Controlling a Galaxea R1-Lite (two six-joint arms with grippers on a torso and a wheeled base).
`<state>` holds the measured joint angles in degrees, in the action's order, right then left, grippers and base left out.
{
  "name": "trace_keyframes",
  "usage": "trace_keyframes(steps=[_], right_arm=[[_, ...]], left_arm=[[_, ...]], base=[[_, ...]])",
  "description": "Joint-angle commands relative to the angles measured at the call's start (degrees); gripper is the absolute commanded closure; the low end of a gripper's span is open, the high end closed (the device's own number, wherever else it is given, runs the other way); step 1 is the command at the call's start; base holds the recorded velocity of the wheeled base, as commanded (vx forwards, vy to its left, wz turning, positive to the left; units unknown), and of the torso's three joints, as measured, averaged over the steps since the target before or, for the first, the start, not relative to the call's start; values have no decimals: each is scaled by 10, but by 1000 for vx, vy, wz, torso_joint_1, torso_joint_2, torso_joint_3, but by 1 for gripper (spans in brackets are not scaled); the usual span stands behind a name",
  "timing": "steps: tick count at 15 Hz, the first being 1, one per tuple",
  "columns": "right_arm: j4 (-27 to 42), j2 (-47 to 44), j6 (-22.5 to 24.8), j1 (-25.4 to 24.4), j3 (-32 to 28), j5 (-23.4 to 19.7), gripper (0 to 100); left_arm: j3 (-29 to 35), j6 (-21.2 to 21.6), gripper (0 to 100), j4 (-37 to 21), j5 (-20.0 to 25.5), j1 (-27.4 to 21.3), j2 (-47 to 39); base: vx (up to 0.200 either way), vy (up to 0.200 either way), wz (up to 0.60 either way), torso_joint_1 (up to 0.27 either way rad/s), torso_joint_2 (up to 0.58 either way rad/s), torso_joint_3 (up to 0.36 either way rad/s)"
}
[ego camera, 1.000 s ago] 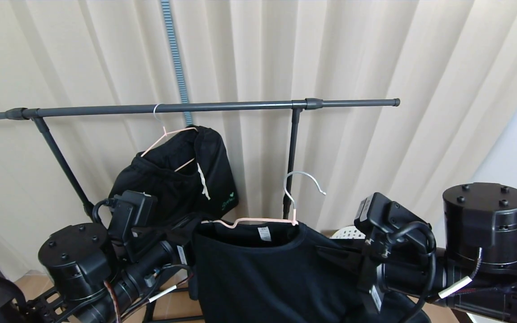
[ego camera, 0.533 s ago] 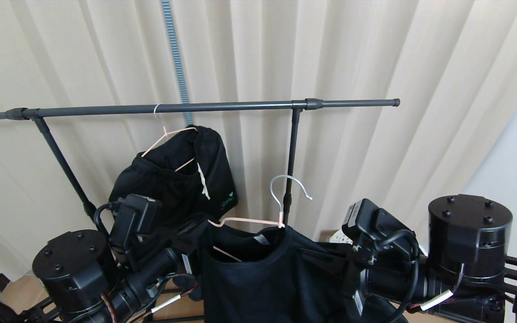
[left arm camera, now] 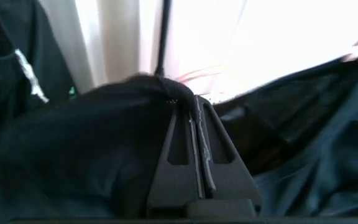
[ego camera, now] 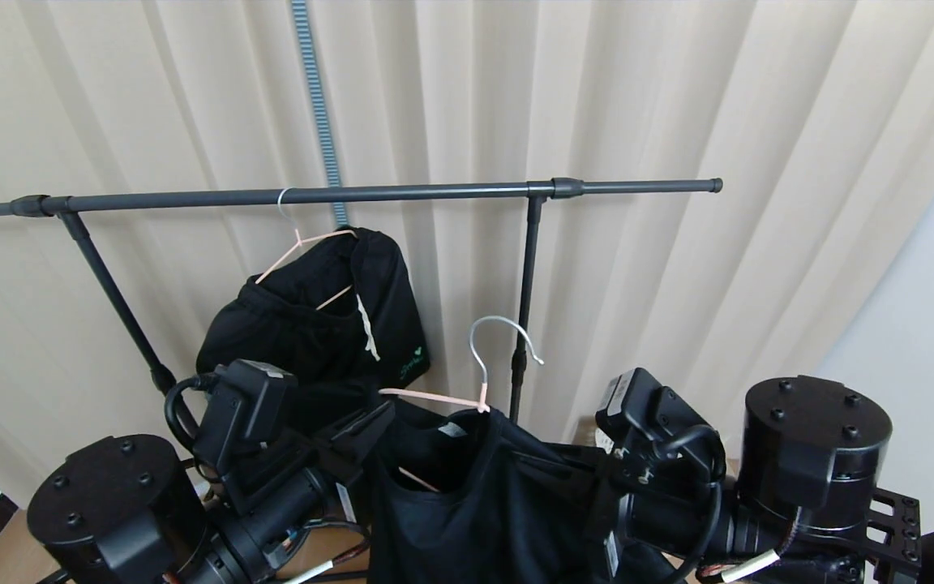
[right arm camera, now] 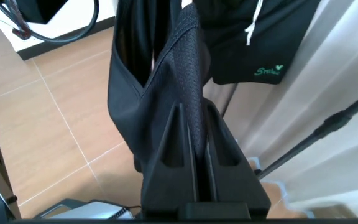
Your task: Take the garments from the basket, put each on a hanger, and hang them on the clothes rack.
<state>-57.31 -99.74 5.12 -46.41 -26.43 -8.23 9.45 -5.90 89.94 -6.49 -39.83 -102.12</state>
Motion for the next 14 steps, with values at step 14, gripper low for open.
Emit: trace_keyframes(steps=[14], right_arm=[[-36,-50,-1,-29,36,-72,100]], left_arm=[[12,1,100,0,2,-37,30]], base=[[0,0,0,0,0,0]])
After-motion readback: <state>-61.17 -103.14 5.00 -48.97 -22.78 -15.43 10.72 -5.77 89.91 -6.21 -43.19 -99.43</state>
